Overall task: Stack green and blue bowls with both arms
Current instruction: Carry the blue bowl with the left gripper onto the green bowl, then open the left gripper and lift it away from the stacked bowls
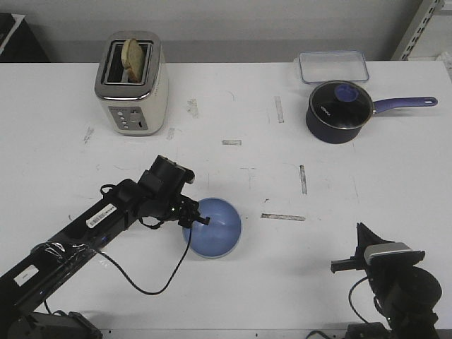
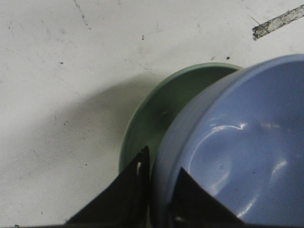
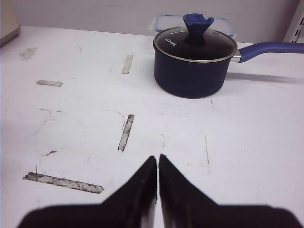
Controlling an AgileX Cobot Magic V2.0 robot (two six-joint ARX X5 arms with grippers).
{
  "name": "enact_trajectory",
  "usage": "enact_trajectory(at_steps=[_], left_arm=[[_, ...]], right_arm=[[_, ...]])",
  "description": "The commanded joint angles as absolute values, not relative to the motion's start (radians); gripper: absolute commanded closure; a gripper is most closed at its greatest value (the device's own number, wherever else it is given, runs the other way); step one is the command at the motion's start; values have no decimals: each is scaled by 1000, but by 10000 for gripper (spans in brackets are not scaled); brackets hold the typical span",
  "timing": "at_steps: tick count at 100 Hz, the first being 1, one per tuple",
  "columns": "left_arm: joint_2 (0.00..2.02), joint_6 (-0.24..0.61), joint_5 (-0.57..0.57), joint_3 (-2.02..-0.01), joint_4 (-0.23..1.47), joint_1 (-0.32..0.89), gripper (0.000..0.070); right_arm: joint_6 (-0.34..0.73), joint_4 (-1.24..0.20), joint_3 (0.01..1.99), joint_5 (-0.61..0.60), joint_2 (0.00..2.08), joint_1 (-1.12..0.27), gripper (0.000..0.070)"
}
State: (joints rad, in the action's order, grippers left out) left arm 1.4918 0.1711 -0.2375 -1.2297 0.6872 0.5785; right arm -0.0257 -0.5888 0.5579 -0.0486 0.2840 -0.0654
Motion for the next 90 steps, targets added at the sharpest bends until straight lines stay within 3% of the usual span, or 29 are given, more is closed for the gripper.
enact_trajectory(at_steps=[1,20,27,40,50,73,90], left_arm=[[1502,170,-241,-1252,680,585,699],[1502,175,-271,-1252,680,585,671],[1502,179,-295,-1252,680,585,549],[1496,179,-318,-1252,680,585,257],[1482,178,-318,-1252,680,585,118],[1379,154,-277,-1252,624,566,111],[1245,-12,-92,-1252,570,519,133]], right_arm=[[-15,-576,557,-46,290,-67,700],[-15,-576,557,-46,290,-67,700],[-15,-576,557,-46,290,-67,700],[-15,-576,557,-46,290,-67,700],[-15,-576,557,-46,290,-67,700],[-15,-575,557,-46,290,-67,700],[-15,-576,557,-46,290,-67,700]])
